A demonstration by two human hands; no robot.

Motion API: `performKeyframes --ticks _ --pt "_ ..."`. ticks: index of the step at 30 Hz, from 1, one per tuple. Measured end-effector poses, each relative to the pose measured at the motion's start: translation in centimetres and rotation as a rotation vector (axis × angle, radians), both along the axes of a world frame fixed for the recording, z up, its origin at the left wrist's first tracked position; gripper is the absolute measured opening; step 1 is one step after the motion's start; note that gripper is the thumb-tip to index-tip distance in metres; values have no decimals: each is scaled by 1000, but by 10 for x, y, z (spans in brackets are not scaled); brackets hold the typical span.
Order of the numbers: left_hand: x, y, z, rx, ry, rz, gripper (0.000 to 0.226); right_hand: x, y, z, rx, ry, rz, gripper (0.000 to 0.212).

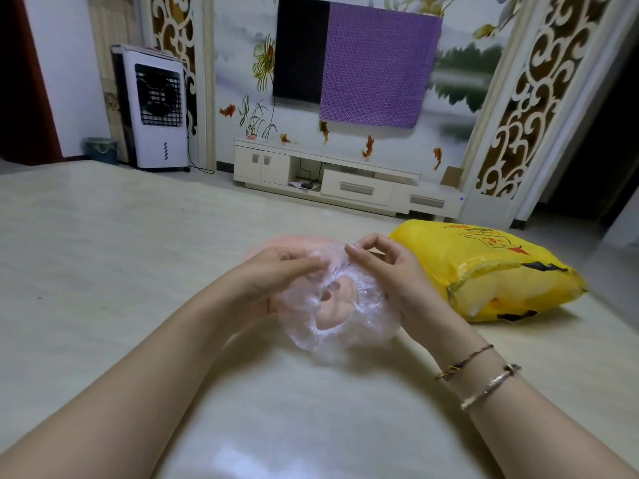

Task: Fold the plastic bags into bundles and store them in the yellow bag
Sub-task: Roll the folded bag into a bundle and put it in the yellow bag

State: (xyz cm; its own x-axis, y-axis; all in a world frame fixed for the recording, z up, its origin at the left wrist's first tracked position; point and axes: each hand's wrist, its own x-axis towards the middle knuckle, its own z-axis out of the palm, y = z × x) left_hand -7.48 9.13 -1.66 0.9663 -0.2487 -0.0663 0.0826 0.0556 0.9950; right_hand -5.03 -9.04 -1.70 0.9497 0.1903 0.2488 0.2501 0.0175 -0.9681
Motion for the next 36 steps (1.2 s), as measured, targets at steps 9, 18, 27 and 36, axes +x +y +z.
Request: performKeyframes --ticks 9,18,27,36 --pt "5 1 3 -209 -236 352 21 -4 2 -2 -207 327 -15 23" --pt "10 7 -17 455 -387 630 15 21 -5 -15 -245 95 -370 23" --pt "4 13 -19 933 -674 535 30 13 -15 -24 -882 -427 -422 23" --pt "6 11 -40 1391 -425 -177 76 -6 -15 -31 -1402 -157 154 78"
